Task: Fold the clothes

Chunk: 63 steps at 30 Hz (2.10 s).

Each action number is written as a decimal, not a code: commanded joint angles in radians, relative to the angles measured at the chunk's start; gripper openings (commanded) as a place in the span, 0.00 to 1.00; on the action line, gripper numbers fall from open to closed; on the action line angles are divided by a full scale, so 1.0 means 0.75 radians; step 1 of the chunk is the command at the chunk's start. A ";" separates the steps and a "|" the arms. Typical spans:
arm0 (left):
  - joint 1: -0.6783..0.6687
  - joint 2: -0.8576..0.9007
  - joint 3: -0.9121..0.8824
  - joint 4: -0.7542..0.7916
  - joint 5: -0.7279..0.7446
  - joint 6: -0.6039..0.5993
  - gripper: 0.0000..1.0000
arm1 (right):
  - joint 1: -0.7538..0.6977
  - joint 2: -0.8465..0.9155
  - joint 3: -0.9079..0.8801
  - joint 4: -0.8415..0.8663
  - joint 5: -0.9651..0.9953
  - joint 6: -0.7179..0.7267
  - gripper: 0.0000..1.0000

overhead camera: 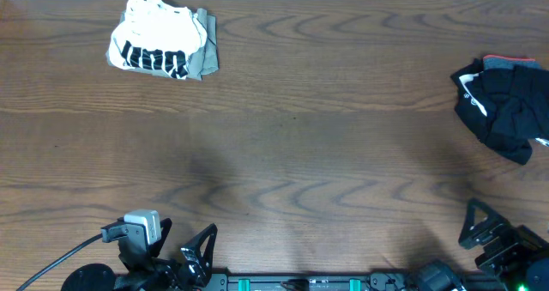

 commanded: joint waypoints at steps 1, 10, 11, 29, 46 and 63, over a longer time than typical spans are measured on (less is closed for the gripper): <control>-0.005 -0.006 0.001 0.003 -0.010 0.021 0.98 | 0.008 0.000 0.005 0.003 0.124 -0.021 0.99; -0.005 -0.006 0.001 0.003 -0.010 0.022 0.98 | 0.008 0.000 0.005 0.012 0.132 -0.020 0.99; -0.005 -0.006 0.001 0.003 -0.010 0.022 0.98 | 0.008 0.000 0.005 0.011 0.132 -0.020 0.99; -0.005 -0.006 0.001 0.003 -0.010 0.022 0.98 | 0.008 0.000 0.005 -0.024 -0.088 -0.017 0.99; -0.005 -0.006 0.001 0.003 -0.010 0.022 0.98 | -0.461 -0.048 -0.243 0.211 -0.051 -0.125 0.99; -0.005 -0.006 0.001 0.003 -0.010 0.022 0.98 | -0.591 -0.476 -1.180 1.304 -0.299 -0.417 0.99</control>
